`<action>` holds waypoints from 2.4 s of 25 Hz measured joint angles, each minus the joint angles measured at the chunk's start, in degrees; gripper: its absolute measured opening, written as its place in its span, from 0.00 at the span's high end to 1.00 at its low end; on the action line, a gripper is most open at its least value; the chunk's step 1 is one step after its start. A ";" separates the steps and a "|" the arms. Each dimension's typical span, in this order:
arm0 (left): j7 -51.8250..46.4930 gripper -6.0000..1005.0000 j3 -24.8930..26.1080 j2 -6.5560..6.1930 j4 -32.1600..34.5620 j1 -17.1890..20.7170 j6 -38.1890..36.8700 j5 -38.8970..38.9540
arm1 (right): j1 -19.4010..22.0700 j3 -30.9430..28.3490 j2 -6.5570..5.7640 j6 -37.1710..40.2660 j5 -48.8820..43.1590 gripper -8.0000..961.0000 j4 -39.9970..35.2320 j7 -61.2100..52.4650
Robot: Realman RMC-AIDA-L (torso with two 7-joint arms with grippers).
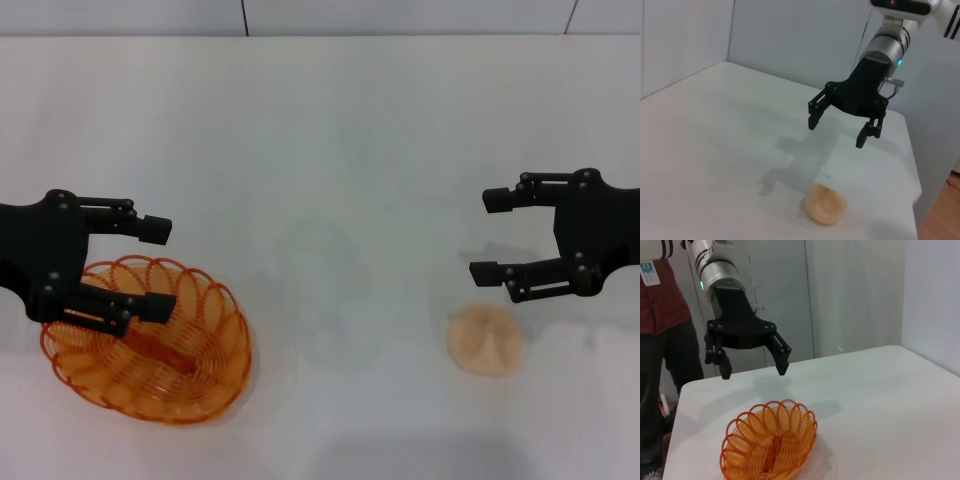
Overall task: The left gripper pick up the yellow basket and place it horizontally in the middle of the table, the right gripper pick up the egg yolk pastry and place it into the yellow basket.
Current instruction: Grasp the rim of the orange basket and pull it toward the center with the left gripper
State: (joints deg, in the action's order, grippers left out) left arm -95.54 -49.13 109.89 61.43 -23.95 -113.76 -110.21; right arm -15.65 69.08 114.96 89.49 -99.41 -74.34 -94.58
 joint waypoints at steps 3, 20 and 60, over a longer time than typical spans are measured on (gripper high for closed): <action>0.00 0.12 0.00 0.02 0.00 -0.01 0.02 0.03 | -0.42 0.00 0.00 -0.14 -0.01 0.14 0.04 0.01; -5.09 0.13 3.10 -1.84 0.44 -0.29 0.23 -3.65 | -0.70 -0.05 0.03 -0.21 -0.09 0.14 0.61 0.01; -24.04 0.14 7.81 -0.53 -6.87 -11.99 9.72 -44.67 | -0.88 1.47 0.26 -1.26 0.54 0.14 2.38 0.54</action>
State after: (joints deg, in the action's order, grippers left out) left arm -119.58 -41.32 109.36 54.56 -35.94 -104.04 -154.88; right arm -16.53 70.55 115.23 88.22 -98.87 -71.96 -94.04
